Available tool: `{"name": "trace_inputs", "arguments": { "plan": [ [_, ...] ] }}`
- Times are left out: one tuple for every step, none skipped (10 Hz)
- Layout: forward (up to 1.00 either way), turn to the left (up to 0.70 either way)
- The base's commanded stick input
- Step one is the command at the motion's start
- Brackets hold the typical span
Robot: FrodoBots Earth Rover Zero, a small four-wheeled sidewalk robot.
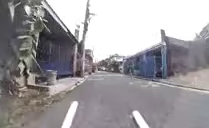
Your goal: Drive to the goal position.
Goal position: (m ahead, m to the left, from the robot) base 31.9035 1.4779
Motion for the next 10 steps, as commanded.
{"name": "trace_inputs", "arguments": {
  "plan": [
    [0.85,0.0],
    [0.85,0.0],
    [0.85,0.0],
    [0.85,0.0],
    [0.85,0.0],
    [0.85,0.0],
    [0.85,0.0],
    [0.85,0.0],
    [0.85,0.0],
    [0.85,0.0]
  ]
}}
